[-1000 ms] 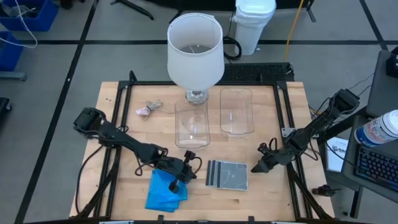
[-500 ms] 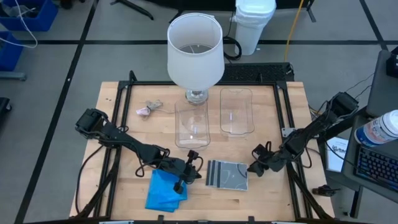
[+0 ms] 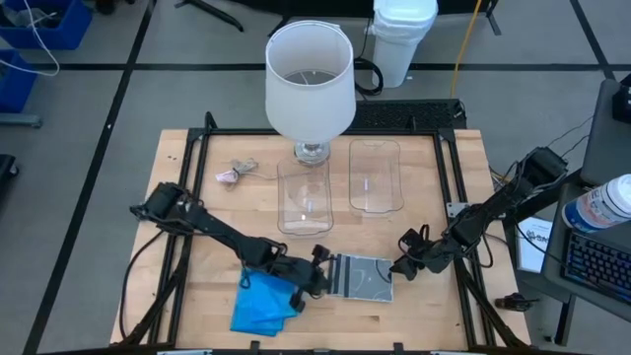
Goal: Pick & place jewel cases by type
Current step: Put the black cd case into the right transparent bin
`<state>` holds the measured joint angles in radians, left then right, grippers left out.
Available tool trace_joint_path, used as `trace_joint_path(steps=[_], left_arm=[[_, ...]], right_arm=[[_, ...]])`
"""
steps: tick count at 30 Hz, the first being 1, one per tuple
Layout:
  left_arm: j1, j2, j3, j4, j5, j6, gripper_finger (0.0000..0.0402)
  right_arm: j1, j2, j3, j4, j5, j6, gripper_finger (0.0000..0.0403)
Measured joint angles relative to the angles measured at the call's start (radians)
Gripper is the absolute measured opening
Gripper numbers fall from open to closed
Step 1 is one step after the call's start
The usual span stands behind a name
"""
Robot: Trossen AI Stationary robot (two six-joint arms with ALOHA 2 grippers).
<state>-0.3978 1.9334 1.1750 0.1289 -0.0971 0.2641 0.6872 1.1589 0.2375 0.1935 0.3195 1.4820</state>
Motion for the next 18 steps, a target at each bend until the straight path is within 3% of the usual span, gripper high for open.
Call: trace_joint_path(steps=[6, 18], left_arm=[[0.023, 0.076, 0.111, -0.051, 0.005, 0.008, 0.0008], [0.071, 0.123, 0.131, -0.049, 0.029, 0.002, 0.0012]], right_arm=[[-0.001, 0.002, 0.000, 0.011, 0.020, -0.027, 0.0207], [0.000, 0.002, 0.000, 0.022, 0.022, -0.055, 0.0208]])
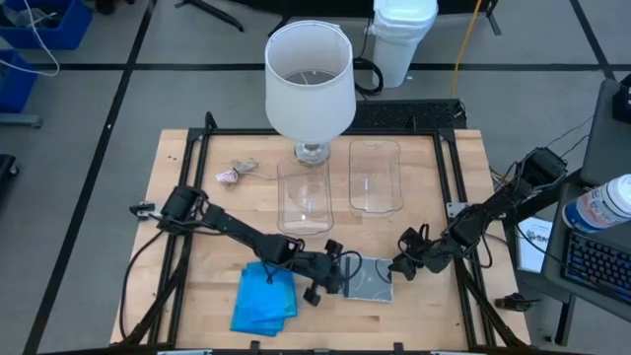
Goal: Pick & place jewel cases by type
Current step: Put the black cd case into the right transparent bin
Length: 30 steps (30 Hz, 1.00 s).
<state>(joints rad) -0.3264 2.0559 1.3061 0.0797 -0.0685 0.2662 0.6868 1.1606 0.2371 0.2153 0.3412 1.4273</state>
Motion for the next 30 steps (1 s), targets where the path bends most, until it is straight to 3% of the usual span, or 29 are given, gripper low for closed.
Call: trace_joint_path(steps=[30], left_arm=[[0.029, 0.083, 0.009, 0.045, 0.024, -0.039, 0.0011]], right_arm=[[0.000, -0.001, 0.000, 0.030, 0.025, -0.002, 0.0206]])
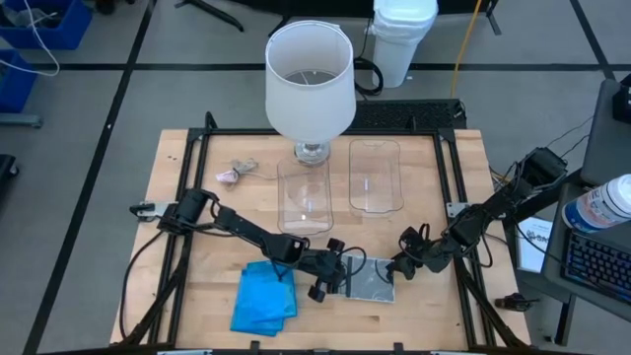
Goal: Pick & place jewel cases by type
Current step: Put the black cd case into the right transparent bin
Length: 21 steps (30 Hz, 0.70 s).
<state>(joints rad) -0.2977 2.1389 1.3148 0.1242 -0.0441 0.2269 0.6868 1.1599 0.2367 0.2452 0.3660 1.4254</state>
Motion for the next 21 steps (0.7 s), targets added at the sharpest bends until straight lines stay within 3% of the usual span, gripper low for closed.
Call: trace_joint_path(steps=[21], left_arm=[[0.002, 0.001, 0.000, 0.009, 0.001, -0.027, 0.0015]], right_arm=[[0.042, 0.041, 0.000, 0.047, 0.004, 0.111, 0.0205]])
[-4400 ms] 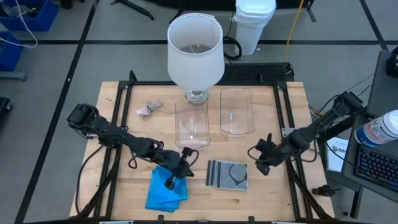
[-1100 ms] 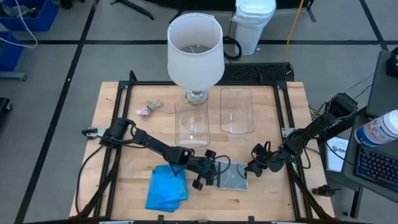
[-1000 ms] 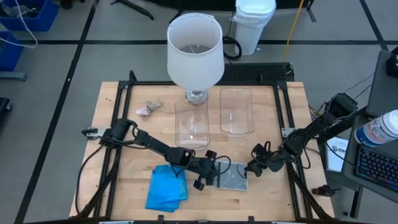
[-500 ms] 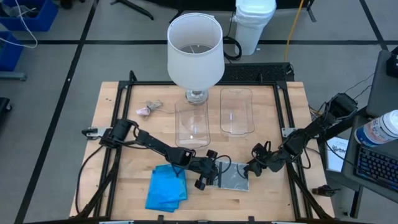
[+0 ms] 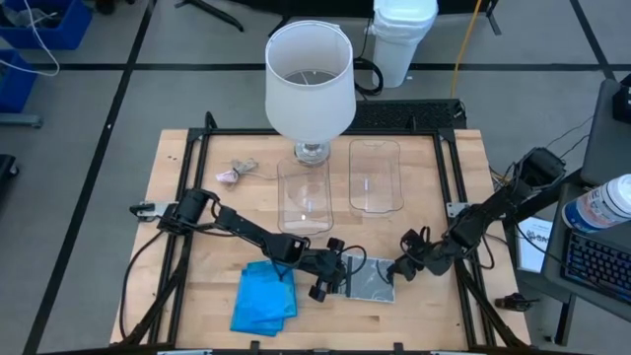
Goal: Pick & place jewel cases by type
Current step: Put the black cd case into the right transparent bin
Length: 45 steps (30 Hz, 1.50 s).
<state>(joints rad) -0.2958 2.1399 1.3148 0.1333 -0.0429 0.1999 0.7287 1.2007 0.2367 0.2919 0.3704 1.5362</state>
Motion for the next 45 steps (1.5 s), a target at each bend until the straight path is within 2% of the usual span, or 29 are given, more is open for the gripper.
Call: trace_joint_path(steps=[8, 12, 16, 19, 29, 32, 37, 45], left_arm=[[0.000, -0.001, 0.000, 0.017, 0.001, 0.000, 0.0005], [0.000, -0.001, 0.000, 0.022, 0.000, 0.001, 0.0018], [0.000, -0.002, 0.000, 0.021, 0.000, 0.002, 0.0010], [0.000, -0.002, 0.000, 0.021, 0.000, 0.005, 0.0005], [-0.001, -0.002, 0.000, 0.021, 0.001, 0.016, 0.0032], [-0.001, -0.003, 0.000, 0.015, 0.002, 0.067, 0.0032], [-0.010, -0.012, -0.001, -0.017, -0.012, 0.132, 0.0033], [-0.042, -0.085, -0.002, -0.110, -0.010, 0.136, 0.0033]], right_arm=[[0.001, 0.171, 0.005, 0.249, 0.010, -0.006, 0.0205], [0.001, 0.179, 0.003, 0.293, 0.004, -0.034, 0.0205], [0.001, 0.170, 0.002, 0.294, -0.004, -0.054, 0.0199], [0.001, 0.164, 0.002, 0.292, -0.005, -0.073, 0.0182], [0.001, 0.163, 0.000, 0.295, -0.007, -0.132, 0.0102], [0.001, 0.164, -0.001, 0.319, -0.005, -0.174, 0.0082], [0.000, 0.165, -0.002, 0.380, -0.002, -0.241, 0.0056], [0.000, 0.165, -0.002, 0.513, -0.005, -0.343, 0.0029]])
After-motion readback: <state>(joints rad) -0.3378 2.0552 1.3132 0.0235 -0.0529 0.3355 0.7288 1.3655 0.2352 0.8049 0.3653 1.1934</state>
